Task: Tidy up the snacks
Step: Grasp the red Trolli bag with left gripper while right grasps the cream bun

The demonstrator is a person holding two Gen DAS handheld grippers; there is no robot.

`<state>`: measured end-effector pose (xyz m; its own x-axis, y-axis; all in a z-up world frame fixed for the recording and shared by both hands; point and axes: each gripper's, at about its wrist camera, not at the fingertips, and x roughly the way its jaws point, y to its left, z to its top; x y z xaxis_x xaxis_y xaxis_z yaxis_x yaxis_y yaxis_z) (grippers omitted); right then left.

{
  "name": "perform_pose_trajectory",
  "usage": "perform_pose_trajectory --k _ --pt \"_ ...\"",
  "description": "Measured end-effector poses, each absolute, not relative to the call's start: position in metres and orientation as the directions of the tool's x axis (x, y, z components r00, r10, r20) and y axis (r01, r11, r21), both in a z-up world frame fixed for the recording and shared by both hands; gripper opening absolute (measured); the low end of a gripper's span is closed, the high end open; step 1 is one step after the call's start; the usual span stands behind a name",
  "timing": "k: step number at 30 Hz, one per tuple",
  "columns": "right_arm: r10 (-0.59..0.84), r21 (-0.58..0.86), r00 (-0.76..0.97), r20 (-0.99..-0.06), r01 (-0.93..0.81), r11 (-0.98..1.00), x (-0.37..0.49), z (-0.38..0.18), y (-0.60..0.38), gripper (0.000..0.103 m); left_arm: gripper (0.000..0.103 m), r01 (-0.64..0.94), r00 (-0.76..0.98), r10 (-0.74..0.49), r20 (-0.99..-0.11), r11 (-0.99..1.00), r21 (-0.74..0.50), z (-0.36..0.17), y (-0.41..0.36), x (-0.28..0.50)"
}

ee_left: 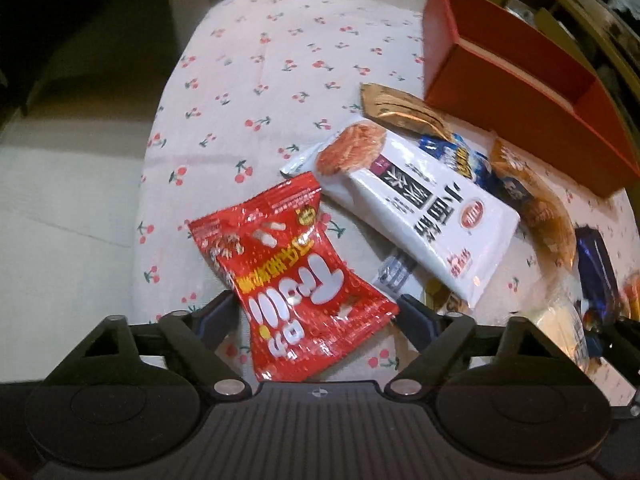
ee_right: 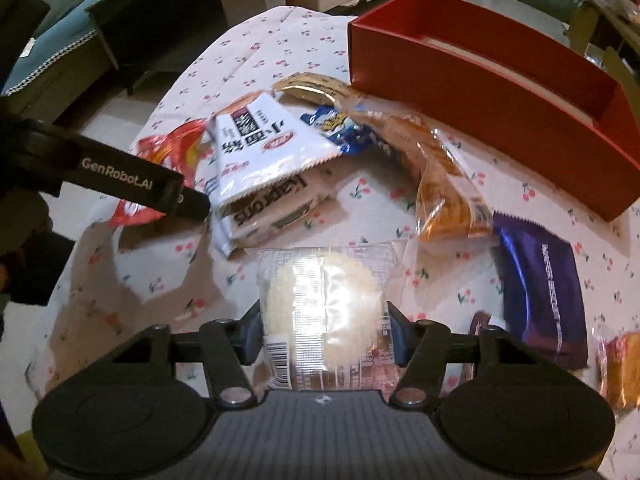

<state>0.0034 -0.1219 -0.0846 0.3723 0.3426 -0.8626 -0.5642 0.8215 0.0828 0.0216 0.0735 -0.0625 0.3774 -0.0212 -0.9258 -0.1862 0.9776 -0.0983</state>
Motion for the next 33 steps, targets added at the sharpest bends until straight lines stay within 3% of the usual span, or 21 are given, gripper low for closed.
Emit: perform_pose_trajectory --k 7,17,20,24,28,33 --pt "0.367 0.13 0.342 -0.865 -0.554 0.822 -0.008 -0.083 -0.133 0.069 0.084 -0.004 0.369 -0.038 -0.929 0.999 -0.042 -0.057 0.062 -0.002" --pt "0.377 0.163 0.333 -0.864 -0.523 0.836 0.0 -0.084 -0.136 0.073 0.101 -0.115 0.351 0.0 -0.936 0.992 -0.043 -0.073 0.062 0.024" --pt "0.382 0.151 0.328 -0.864 -0.555 0.818 -0.001 -0.086 -0.134 0.08 0.095 -0.123 0.361 0.018 -0.932 0.992 -0.028 -0.073 0.062 0.022" --pt "0.378 0.127 0.335 -0.863 -0.58 0.805 -0.005 -0.087 -0.133 0.082 0.08 -0.117 0.38 0.022 -0.925 0.993 -0.024 -0.068 0.063 0.016" --pt "0.365 0.11 0.36 -0.858 -0.566 0.817 -0.007 -0.086 -0.135 0.069 0.078 -0.099 0.393 -0.01 -0.919 0.994 -0.054 -0.063 0.064 0.008" --pt "0.346 0.092 0.383 -0.856 -0.546 0.833 -0.014 -0.082 -0.134 0.068 0.076 -0.062 0.395 -0.054 -0.917 0.994 -0.085 -0.06 0.06 -0.001"
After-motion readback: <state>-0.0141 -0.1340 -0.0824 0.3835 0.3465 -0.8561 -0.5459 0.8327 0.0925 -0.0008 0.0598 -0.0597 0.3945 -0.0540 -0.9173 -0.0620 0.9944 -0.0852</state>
